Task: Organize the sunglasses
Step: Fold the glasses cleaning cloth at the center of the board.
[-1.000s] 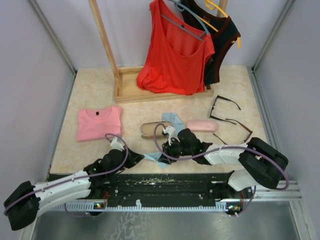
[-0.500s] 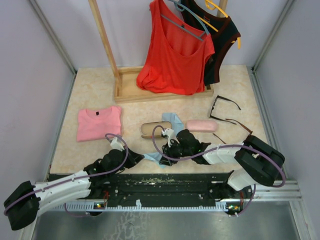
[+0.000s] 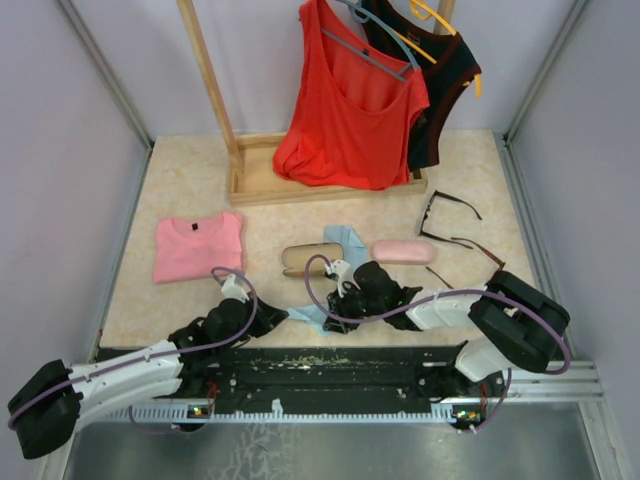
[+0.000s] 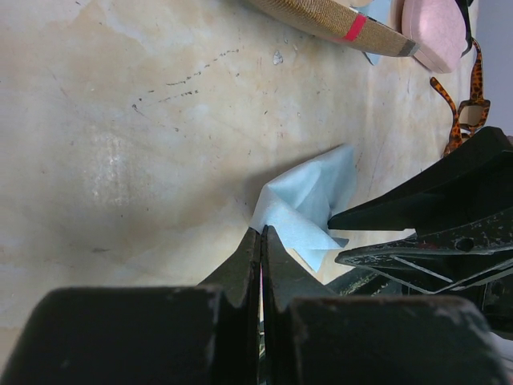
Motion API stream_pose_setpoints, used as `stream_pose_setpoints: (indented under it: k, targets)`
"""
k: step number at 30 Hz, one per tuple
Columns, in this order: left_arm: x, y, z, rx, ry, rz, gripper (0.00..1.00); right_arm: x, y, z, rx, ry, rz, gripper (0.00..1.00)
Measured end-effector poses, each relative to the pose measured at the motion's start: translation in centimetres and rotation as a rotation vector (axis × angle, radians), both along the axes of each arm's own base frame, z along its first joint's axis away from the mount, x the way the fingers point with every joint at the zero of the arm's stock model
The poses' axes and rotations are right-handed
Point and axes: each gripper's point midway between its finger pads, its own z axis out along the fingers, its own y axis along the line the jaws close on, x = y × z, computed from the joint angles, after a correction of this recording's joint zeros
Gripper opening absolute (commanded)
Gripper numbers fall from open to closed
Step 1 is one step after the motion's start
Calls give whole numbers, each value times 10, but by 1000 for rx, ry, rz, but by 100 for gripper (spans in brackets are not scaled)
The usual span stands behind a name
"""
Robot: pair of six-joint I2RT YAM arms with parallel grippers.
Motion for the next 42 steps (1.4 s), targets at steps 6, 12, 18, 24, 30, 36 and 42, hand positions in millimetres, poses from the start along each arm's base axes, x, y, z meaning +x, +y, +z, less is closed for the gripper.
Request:
stream_pose_setpoints:
  k: [6,12,18,24,30,36,42]
  targets:
    - [0,0,0,0,0,-1,0,-3,-5,-7,-24,10,-3,29]
    - [0,0,0,0,0,-1,0,-3,-5,-7,-26,8,-5,22]
    - [0,0,0,0,0,0,0,-4,-6,-8,-30,9,-5,3]
    - [0,0,0,-2,0,-1,0,-3,-6,-9,-35,7,-13,0]
    - [-1,-1,2,-11,0,-2,0,-3,-10,2,-37,-13,-24,0]
    - [-4,-3,3,-22,21,-12,0,2,-9,27,-20,-70,-38,0]
    - [-2,-15,24,-66,20,-34,0,5,-10,51,-25,-129,-49,0]
